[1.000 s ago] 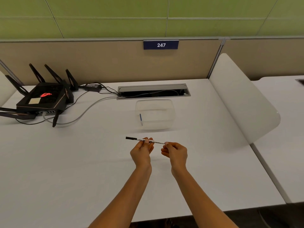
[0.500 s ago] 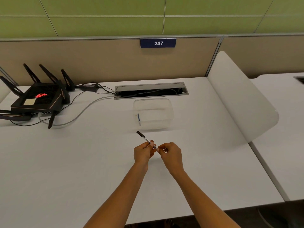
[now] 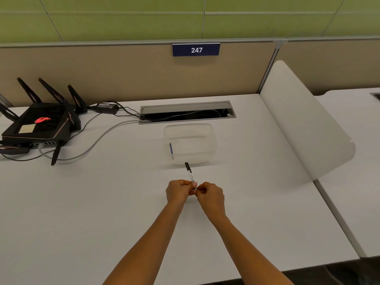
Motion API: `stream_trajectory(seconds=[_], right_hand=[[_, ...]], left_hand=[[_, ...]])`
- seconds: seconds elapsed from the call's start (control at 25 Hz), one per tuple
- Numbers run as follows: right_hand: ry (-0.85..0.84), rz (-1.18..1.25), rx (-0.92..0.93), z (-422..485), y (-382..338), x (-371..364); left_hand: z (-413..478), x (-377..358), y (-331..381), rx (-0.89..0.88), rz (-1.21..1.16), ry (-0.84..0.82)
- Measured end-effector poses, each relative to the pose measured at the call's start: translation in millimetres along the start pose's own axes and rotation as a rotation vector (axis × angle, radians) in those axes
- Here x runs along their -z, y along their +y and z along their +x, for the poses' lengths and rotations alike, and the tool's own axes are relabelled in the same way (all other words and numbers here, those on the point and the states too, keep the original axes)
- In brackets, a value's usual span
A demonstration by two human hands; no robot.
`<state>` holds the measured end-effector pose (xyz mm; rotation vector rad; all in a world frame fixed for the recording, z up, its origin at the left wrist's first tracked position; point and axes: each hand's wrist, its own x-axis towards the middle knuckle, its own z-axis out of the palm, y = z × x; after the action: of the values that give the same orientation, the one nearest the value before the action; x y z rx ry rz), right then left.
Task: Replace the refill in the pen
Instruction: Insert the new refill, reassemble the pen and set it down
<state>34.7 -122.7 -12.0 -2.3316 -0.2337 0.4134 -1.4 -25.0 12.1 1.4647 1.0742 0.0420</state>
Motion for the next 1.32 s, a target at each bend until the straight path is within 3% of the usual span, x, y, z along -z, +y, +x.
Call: stream_trajectory(seconds=[0.6, 1.32], right_hand=[[-0.116, -0.025, -0.192, 25, 0, -20], [-0.116, 0.015, -0.207, 25, 0, -27]], left_hand=[[36, 0, -2, 0.052, 0.311, -0.044], [44, 6, 0, 0.063, 0.538, -0.082]])
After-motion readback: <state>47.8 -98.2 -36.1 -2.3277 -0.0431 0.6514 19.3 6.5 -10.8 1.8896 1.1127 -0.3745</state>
